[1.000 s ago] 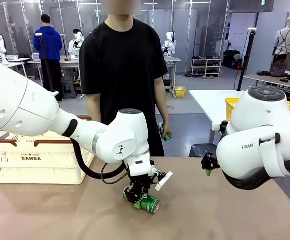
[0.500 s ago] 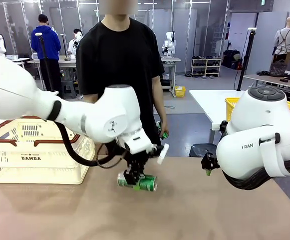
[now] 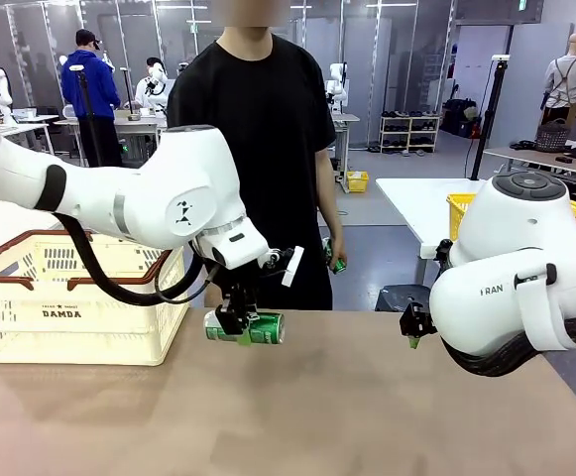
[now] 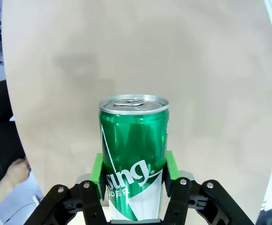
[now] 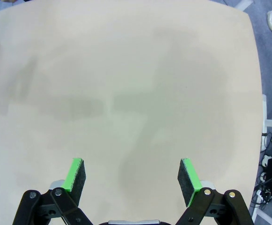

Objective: Place the drinks into the Shopping basket.
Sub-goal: Pick up one drink and place it into the Shopping basket.

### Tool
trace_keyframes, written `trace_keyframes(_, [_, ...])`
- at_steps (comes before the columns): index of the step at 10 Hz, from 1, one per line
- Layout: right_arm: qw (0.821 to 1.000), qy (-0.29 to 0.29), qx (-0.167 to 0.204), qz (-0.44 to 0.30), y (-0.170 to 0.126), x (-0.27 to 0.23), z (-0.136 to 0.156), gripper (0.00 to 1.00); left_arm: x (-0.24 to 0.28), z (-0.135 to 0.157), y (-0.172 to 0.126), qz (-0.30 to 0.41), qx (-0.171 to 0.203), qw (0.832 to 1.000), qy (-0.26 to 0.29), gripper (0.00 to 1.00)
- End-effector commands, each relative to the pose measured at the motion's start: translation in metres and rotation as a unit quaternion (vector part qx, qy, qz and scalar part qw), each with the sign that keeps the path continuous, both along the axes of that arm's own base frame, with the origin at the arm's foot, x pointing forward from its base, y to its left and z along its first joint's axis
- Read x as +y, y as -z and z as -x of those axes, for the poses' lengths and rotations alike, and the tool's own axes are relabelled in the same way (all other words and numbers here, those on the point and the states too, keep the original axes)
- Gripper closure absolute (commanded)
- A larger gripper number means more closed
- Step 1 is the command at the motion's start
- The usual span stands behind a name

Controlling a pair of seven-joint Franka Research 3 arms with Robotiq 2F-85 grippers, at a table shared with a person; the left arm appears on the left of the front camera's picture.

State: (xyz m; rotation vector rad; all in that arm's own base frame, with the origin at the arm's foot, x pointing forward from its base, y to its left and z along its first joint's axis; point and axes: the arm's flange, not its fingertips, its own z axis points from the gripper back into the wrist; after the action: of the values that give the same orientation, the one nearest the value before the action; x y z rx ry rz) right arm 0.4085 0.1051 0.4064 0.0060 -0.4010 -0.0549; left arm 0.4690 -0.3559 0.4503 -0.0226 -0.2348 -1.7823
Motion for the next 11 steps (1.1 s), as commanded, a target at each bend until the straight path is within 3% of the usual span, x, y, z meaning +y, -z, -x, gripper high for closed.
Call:
trace_keyframes(1, [1.0, 0.0, -0.001, -0.001, 0.001, 0.0, -0.001, 0.0, -0.006, -0.002, 0.005, 0.002, 0.004, 1.0, 0.004, 0.89])
trace_keyframes(6, [1.0, 0.0, -0.001, -0.001, 0.001, 0.0, -0.001, 0.0, -0.006, -0.002, 0.005, 0.002, 0.004, 1.0, 0.004, 0.89])
trace_keyframes(7, [1.0, 0.0, -0.001, -0.001, 0.001, 0.0, -0.001, 0.0, -0.006, 0.001, 0.012, -0.003, 0.01, 1.0, 0.005, 0.42])
trace_keyframes(8, [1.0, 0.0, -0.001, -0.001, 0.001, 0.0, -0.001, 0.0, -0.005, -0.004, -0.003, 0.009, 0.012, 0.999, 0.036, 0.42])
trace_keyframes(11, [1.0, 0.0, -0.001, -0.001, 0.001, 0.0, -0.001, 0.0, 0.031, -0.029, -0.076, 0.015, -0.012, 0.999, 0.048, 0.42])
